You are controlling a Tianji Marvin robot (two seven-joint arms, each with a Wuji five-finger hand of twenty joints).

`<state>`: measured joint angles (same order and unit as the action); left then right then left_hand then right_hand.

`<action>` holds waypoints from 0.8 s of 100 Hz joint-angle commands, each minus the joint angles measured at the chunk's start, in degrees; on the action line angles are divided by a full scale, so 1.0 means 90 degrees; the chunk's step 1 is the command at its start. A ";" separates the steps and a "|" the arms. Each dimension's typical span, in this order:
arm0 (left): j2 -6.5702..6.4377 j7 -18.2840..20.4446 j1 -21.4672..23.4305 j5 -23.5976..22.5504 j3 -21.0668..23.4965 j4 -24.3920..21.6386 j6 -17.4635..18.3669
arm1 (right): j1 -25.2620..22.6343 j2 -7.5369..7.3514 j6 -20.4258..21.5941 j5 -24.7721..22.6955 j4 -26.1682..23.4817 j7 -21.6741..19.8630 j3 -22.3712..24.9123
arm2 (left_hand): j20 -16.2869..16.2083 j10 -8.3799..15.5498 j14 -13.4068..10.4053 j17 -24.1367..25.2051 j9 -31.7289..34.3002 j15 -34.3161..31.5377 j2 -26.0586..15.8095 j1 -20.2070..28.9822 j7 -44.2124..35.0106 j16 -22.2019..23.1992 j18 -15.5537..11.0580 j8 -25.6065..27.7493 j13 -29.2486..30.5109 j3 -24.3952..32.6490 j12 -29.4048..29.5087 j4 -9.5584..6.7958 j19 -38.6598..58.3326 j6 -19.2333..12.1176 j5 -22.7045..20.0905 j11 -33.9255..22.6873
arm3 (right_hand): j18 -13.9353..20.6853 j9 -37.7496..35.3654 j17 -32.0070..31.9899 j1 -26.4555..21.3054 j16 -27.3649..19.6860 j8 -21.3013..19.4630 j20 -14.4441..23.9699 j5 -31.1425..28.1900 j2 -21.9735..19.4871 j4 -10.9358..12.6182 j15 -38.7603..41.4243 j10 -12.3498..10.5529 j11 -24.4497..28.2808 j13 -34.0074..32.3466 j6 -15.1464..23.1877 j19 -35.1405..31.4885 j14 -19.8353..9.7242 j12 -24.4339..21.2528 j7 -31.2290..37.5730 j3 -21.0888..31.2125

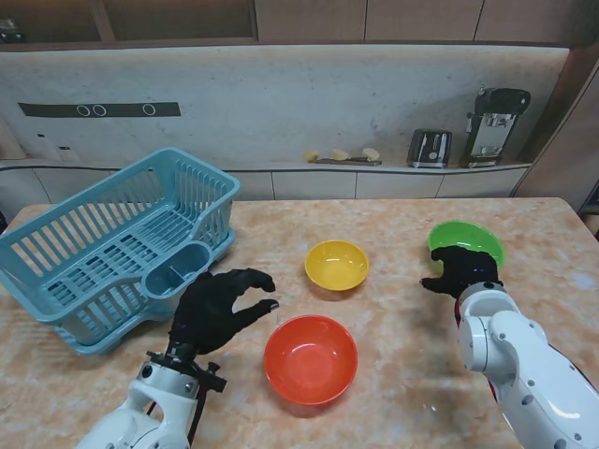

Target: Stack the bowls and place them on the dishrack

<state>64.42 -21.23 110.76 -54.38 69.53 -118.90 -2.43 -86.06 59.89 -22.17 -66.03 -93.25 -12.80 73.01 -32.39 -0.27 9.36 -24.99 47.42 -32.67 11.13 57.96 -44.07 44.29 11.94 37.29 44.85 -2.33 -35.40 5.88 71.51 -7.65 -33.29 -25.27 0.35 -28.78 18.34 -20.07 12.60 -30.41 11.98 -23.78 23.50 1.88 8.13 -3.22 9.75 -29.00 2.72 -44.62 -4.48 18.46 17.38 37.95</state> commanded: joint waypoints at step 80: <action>0.0008 0.0163 -0.0001 0.0051 -0.0028 -0.0044 -0.0022 | 0.1616 -0.0126 -0.0428 0.0209 0.2030 -0.0434 -0.1063 | -0.0029 -0.0028 0.0057 0.0069 0.0091 0.0019 -0.0216 0.0009 0.0025 -0.0028 0.0117 0.0100 0.0055 -0.0106 -0.0057 0.0022 -0.0026 -0.0102 -0.0221 0.0083 | 0.0207 0.1230 -0.0291 0.0265 -0.0181 -0.0052 -0.0250 0.0682 -0.0036 -0.0163 -0.0011 0.0383 0.0449 0.0391 -0.0562 0.0162 0.0084 0.0023 -0.0417 0.0021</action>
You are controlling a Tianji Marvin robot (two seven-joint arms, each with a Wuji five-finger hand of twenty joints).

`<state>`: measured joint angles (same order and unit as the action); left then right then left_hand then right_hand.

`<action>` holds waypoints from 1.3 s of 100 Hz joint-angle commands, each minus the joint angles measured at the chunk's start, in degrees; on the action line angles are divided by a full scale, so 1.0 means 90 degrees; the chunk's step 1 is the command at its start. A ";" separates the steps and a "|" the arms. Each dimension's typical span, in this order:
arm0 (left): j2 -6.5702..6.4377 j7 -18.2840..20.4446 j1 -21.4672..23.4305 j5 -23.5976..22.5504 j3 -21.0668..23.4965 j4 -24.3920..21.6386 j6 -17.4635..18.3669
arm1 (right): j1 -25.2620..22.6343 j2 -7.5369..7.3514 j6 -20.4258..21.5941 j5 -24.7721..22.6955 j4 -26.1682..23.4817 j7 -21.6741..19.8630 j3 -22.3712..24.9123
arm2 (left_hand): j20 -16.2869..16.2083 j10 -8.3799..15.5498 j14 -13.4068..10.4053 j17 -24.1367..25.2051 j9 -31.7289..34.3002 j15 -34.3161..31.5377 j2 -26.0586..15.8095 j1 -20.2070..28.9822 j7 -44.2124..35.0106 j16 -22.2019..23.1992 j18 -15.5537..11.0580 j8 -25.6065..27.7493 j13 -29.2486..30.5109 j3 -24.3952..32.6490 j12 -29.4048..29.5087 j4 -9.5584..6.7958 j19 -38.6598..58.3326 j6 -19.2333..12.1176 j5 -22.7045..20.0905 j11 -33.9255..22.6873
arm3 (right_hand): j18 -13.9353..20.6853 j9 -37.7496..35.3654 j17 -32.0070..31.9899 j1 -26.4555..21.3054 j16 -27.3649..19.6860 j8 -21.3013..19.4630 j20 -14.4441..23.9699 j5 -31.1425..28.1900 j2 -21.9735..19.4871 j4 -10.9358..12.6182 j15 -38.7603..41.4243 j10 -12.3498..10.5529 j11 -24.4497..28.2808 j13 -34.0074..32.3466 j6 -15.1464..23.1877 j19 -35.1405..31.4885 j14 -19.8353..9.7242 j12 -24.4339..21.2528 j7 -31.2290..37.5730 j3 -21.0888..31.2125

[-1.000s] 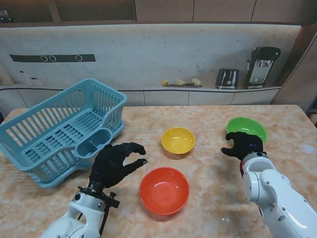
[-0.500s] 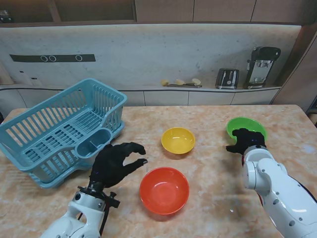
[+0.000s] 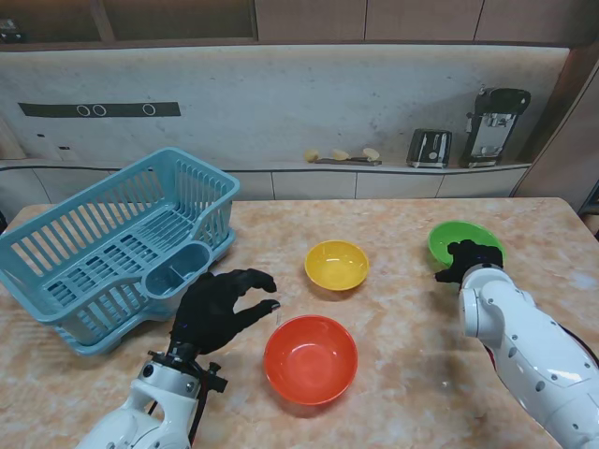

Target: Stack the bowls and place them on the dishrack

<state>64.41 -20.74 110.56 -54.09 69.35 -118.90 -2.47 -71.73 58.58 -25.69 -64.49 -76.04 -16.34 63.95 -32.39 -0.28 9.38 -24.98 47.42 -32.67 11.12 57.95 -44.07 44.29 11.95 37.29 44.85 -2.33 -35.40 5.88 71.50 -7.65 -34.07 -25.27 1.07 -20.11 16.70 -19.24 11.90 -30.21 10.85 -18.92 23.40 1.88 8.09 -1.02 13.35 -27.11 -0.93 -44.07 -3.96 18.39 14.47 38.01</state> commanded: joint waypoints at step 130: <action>-0.0010 0.0315 -0.0002 0.0091 -0.0015 -0.0051 0.0000 | 0.1283 0.0258 -0.0289 0.1799 0.2199 0.1053 -0.1648 | -0.0026 -0.0026 0.0079 0.0072 0.0127 0.0011 -0.0222 -0.0008 0.0045 -0.0024 0.0141 0.0090 0.0078 -0.0105 -0.0071 0.0020 -0.0039 -0.0104 -0.0156 0.0081 | 0.0185 -0.2831 0.1925 -0.3235 0.2134 -0.0454 0.0848 -0.1680 0.0017 -0.0153 0.2906 -0.1120 0.1654 -0.2342 0.2222 -0.2009 -0.0619 0.2716 0.3273 0.0722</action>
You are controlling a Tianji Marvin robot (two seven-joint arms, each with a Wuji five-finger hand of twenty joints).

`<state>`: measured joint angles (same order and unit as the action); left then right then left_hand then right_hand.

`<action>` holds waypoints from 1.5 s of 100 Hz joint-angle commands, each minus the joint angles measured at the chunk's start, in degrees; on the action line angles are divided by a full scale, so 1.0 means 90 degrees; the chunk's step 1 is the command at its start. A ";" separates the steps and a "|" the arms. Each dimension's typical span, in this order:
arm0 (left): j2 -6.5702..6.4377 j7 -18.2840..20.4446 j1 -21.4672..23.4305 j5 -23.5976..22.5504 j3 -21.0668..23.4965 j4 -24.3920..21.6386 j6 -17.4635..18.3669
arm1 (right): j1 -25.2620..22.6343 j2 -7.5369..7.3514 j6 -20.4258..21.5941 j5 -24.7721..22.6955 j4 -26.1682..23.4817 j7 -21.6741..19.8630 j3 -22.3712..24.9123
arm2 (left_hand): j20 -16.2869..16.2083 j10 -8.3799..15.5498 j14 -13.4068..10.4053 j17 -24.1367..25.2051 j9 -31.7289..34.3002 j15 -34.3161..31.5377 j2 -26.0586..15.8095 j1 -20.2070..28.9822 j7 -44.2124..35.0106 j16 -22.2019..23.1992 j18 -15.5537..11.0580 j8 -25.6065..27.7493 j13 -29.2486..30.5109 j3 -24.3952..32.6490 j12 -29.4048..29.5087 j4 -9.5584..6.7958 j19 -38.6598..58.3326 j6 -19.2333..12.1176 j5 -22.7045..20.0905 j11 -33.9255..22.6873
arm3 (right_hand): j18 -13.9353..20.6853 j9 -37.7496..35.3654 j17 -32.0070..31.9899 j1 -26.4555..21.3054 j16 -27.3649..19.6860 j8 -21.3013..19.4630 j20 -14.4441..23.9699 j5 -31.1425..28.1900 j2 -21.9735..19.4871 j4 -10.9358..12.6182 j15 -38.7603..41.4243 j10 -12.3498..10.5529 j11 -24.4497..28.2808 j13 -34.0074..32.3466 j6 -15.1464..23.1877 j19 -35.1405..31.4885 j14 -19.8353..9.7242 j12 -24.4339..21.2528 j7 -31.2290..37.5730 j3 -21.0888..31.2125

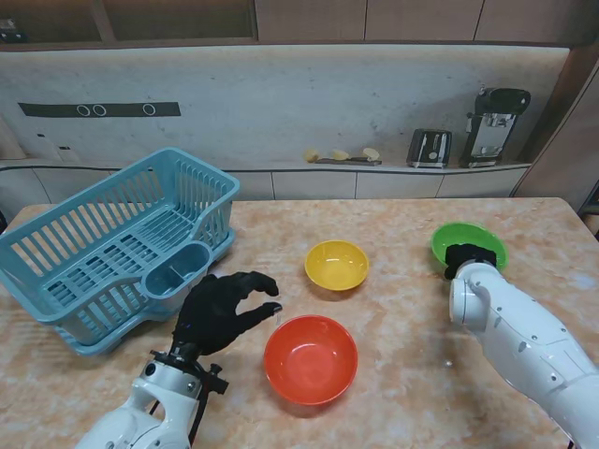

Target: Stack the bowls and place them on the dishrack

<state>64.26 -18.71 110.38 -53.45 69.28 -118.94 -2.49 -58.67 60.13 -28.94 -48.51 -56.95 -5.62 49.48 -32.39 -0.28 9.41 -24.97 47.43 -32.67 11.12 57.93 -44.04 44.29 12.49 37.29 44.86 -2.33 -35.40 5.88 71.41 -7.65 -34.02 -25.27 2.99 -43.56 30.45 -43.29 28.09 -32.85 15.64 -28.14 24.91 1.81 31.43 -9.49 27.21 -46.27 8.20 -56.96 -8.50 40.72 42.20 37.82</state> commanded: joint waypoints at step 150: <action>0.0006 0.0047 0.0092 -0.0014 0.0061 -0.0064 0.0047 | -0.3159 0.0131 0.1451 -0.1754 -0.3933 0.0866 0.2742 | -0.0024 -0.0023 0.0083 0.0076 0.0139 0.0023 -0.0225 -0.0004 0.0057 -0.0023 0.0100 0.0098 0.0078 -0.0098 -0.0071 0.0015 -0.0045 -0.0106 -0.0177 0.0103 | -0.0289 -0.1628 0.1377 -0.0797 0.1544 -0.2330 0.0203 -0.2848 0.0496 -0.0021 0.2793 -0.1202 0.1884 -0.1184 0.2515 -0.2079 -0.0761 0.1242 0.1990 0.3462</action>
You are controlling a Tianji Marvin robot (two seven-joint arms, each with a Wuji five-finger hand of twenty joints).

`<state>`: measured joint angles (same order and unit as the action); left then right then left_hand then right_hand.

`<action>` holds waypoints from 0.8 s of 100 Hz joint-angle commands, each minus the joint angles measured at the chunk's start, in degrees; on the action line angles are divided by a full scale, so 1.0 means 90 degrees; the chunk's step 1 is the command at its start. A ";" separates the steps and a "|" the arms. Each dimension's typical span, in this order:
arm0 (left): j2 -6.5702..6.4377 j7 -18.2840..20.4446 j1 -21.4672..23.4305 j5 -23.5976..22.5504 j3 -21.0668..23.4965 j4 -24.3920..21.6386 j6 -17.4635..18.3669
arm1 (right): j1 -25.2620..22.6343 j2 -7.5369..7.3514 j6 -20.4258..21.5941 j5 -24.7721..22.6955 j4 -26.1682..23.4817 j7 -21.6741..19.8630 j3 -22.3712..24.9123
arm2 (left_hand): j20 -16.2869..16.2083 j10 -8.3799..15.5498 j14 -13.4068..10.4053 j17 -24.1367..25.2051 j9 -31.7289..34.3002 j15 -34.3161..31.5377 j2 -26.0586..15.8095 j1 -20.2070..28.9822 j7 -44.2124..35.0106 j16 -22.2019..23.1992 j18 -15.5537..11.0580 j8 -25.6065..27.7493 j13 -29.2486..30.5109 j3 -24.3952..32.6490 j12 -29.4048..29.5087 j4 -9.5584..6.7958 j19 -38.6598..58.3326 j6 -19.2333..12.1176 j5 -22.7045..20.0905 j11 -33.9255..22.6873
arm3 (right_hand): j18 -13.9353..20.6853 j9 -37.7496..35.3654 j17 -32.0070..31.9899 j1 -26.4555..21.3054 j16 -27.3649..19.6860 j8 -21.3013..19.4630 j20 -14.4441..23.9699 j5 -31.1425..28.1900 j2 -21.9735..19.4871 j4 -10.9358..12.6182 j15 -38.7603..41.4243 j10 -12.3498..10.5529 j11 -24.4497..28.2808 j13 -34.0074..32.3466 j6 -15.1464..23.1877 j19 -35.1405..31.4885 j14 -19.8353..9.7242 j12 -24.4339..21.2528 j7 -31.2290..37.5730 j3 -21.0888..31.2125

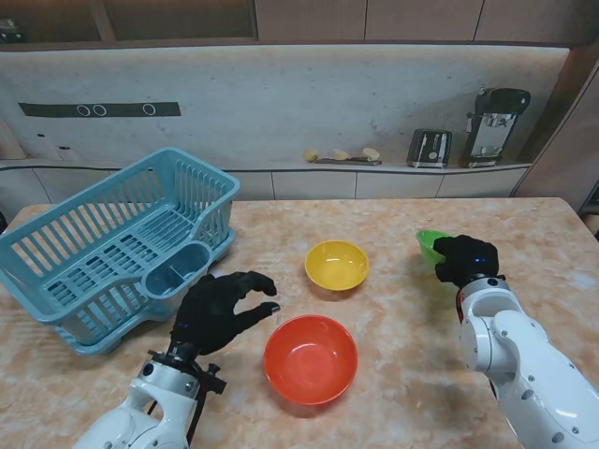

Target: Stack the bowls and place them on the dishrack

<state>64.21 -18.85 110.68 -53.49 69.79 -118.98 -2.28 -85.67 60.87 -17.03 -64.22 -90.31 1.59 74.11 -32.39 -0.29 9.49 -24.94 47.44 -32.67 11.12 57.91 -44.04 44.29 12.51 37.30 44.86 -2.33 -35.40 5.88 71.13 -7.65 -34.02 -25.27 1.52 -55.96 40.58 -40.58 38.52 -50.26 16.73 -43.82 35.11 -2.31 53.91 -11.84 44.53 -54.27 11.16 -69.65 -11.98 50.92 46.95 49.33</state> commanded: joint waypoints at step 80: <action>0.0018 -0.0061 0.0107 -0.0073 0.0038 -0.0053 0.0073 | -0.1079 0.0176 0.1691 0.0290 -0.1324 0.1310 0.0004 | -0.0025 -0.0027 0.0072 0.0072 0.0141 0.0026 -0.0225 -0.0010 0.0055 -0.0024 0.0099 0.0103 0.0080 -0.0101 -0.0071 0.0018 -0.0015 -0.0107 -0.0188 0.0106 | -0.0081 -0.0451 0.0408 -0.1051 0.0480 -0.0455 0.0151 -0.1336 -0.0582 0.0338 0.0087 -0.1028 -0.0114 -0.0491 0.2333 -0.0496 -0.0429 0.0011 0.1476 0.2296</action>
<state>64.22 -19.99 111.14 -54.06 70.14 -118.99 -1.76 -94.29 61.86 -2.79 -61.41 -101.14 13.73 74.92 -32.39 -0.29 9.50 -24.94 47.44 -32.67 11.12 57.91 -44.03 44.29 12.52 37.30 44.86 -2.33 -35.40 5.88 71.09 -7.65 -34.02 -25.27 1.31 -57.82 42.43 -39.88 39.82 -50.26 16.73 -45.46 36.33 -2.95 53.15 -11.81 44.22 -56.10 11.41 -69.68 -12.00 50.92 46.95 50.47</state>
